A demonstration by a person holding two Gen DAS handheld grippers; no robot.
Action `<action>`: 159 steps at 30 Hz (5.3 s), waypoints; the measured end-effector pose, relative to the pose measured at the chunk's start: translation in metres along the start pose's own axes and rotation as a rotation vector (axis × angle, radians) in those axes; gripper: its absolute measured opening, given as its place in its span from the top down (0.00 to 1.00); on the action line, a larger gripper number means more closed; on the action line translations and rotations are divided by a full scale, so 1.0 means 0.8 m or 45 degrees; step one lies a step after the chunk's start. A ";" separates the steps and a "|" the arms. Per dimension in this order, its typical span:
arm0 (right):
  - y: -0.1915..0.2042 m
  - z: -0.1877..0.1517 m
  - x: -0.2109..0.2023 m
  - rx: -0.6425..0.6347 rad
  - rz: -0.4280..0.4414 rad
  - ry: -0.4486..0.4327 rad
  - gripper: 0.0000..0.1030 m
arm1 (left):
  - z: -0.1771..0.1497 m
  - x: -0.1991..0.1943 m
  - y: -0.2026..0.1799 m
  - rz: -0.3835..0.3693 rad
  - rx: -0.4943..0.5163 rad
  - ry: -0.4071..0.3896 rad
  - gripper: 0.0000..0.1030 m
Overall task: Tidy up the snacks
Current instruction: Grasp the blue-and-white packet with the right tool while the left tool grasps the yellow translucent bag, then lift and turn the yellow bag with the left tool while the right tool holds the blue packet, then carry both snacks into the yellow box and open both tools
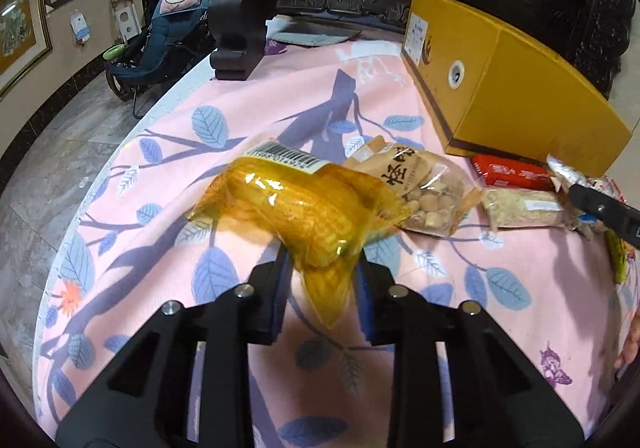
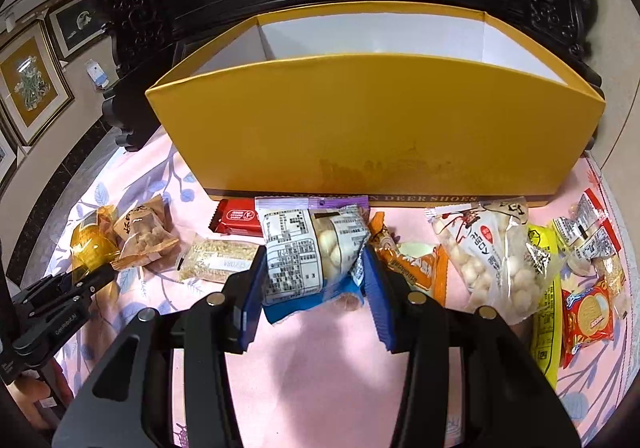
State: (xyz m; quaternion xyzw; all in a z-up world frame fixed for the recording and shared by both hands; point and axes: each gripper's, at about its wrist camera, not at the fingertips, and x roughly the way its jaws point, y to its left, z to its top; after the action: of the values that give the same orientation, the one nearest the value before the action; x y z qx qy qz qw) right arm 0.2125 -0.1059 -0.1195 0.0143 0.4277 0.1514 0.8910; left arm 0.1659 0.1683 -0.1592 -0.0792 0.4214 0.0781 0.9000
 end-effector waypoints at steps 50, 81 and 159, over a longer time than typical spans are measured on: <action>0.013 -0.032 -0.054 -0.040 0.057 -0.036 0.55 | 0.003 0.011 -0.110 -0.094 0.704 0.080 0.37; 0.009 -0.026 -0.051 -0.028 0.069 -0.010 0.55 | 0.012 0.006 -0.087 -0.480 1.583 0.561 0.02; -0.066 0.079 -0.132 0.041 0.019 -0.275 0.55 | 0.165 -0.082 -0.199 -0.357 0.265 -0.103 0.56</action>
State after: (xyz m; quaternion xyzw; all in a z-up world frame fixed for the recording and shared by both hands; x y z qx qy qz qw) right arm 0.2122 -0.1800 -0.0075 0.0479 0.3315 0.1489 0.9304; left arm 0.2557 0.0356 -0.0126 -0.0403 0.3757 -0.0890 0.9216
